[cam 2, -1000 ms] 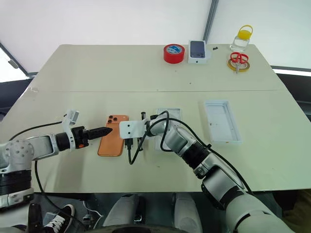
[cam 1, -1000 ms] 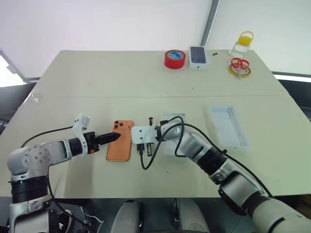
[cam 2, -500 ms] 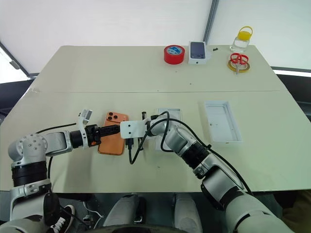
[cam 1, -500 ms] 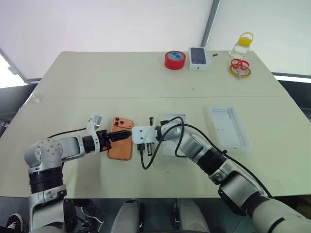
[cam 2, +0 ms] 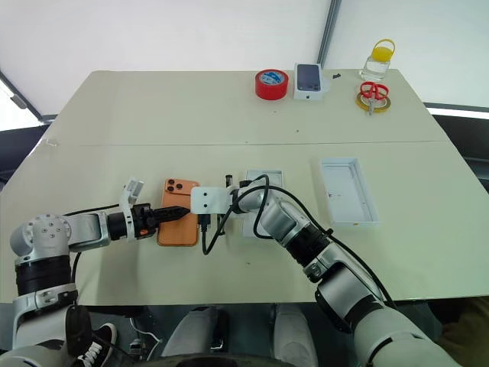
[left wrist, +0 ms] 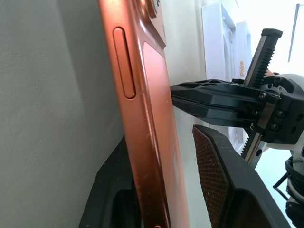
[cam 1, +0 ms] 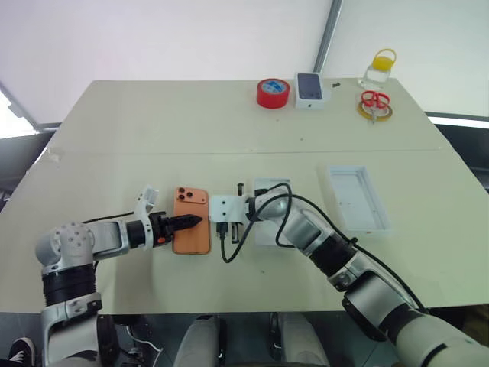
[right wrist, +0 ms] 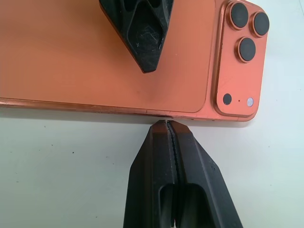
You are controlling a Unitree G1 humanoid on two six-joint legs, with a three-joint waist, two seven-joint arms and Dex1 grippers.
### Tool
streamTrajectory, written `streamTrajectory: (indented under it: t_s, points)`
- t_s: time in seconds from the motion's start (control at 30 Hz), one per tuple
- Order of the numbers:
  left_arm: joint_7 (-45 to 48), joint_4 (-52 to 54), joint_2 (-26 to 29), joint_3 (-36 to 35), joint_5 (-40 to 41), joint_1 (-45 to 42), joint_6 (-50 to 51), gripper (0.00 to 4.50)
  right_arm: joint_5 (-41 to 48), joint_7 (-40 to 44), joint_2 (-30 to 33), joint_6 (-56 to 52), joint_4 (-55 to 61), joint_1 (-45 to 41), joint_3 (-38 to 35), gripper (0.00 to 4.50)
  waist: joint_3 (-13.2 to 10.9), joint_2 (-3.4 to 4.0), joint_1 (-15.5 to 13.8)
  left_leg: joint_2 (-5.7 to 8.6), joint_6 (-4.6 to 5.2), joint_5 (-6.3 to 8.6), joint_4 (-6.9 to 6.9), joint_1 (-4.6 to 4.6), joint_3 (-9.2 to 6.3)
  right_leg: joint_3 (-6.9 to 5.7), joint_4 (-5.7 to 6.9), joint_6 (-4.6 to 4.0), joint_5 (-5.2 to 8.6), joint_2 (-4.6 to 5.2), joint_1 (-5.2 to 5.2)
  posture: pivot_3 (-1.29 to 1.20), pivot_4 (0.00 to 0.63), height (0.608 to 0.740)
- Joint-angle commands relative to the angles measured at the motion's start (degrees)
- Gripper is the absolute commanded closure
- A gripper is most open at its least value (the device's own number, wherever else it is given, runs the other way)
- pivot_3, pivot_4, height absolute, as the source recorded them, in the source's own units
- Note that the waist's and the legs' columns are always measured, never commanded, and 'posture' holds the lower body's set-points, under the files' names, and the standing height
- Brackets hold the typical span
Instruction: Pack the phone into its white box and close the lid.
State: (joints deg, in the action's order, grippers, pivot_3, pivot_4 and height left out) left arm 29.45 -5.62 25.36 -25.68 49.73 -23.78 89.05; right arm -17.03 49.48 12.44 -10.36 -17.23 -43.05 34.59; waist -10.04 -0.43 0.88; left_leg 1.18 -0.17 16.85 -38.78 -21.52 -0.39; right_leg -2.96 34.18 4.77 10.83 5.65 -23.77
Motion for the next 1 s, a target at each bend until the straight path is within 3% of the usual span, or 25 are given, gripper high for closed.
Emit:
streamTrajectory:
  t_s: [0.03,0.17,0.27,0.37,0.43,0.57,0.7,0.87,1.0]
  points:
    - [0.0,0.3,-0.6,-1.8,1.3,0.3,1.3,3.12,0.0,-0.2,0.1,-0.3,1.3,0.3,-1.2,4.50,0.0,0.00,0.0,0.00,0.00,0.00,0.00,0.00,0.00,0.00,0.00,0.00,0.00,0.00,0.00,0.00,0.150,0.740]
    - [-0.2,-0.1,-1.3,-2.8,1.3,0.4,1.2,4.47,-0.1,-0.3,0.3,-0.3,1.5,0.5,-1.2,4.50,0.0,-0.02,0.0,-0.01,-0.01,-0.01,0.03,0.00,0.00,0.00,0.00,0.00,0.00,0.00,-0.01,0.00,0.150,0.740]
    - [0.5,0.8,-1.4,-3.8,2.1,0.9,-0.8,4.47,2.8,-0.3,-0.4,-0.5,5.0,0.6,-4.0,4.50,0.0,-0.01,0.1,-0.01,-0.02,-0.01,0.07,0.01,0.00,0.00,0.00,0.00,0.00,0.00,-0.04,0.00,0.150,0.740]
    - [0.0,-0.2,-3.3,-11.0,6.7,-1.4,-0.3,4.47,12.6,0.8,-4.0,-8.3,11.0,-0.2,-12.0,4.50,-0.1,-0.15,0.1,-0.02,-0.06,-0.04,0.10,-0.18,0.01,0.03,0.02,0.00,-0.01,0.00,-0.28,0.00,0.150,0.740]
    - [-0.7,1.6,-4.3,-13.2,7.7,-1.9,-2.7,4.47,19.4,4.7,-2.9,-12.3,14.2,0.0,-16.8,4.50,-0.1,-0.15,0.0,-0.07,-0.21,-0.13,0.02,-0.69,0.00,0.03,0.11,-0.03,-0.06,-0.03,-0.81,0.00,0.150,0.740]
    - [-0.9,5.3,-5.2,-11.6,7.8,-0.8,-6.7,4.50,24.9,12.0,3.7,-13.7,19.6,3.1,-18.9,3.19,-0.1,-0.16,-0.3,-0.05,-0.23,-0.14,0.01,-0.85,-0.08,-0.05,0.03,-0.04,-0.07,-0.01,-0.86,0.00,0.150,0.740]
    - [-1.0,5.1,-5.8,-10.5,9.5,-1.0,-5.9,4.50,26.5,18.6,13.7,-14.4,27.2,8.1,-16.9,1.07,-0.2,-0.21,-0.2,0.06,0.00,-0.01,-0.02,-0.88,-0.02,-0.06,-0.11,-0.03,-0.06,0.08,-0.79,0.00,0.150,0.740]
    - [-1.6,9.0,-5.1,-4.6,6.3,-0.6,-11.1,4.50,25.2,23.2,26.5,-8.6,32.5,16.4,-18.5,1.07,-0.3,-0.39,-0.2,0.01,0.00,-0.01,-0.02,-0.89,0.02,-0.06,-0.09,-0.01,-0.04,0.03,-0.81,0.00,0.150,0.740]
    - [-0.5,11.4,-4.2,-0.2,4.7,0.5,-15.3,4.50,25.9,23.3,31.1,-5.9,35.3,21.3,-19.7,1.07,-0.3,-0.42,-0.2,-0.09,-0.02,-0.02,-0.06,-0.88,0.05,-0.05,-0.10,-0.11,0.03,-0.04,-0.81,0.00,0.150,0.740]
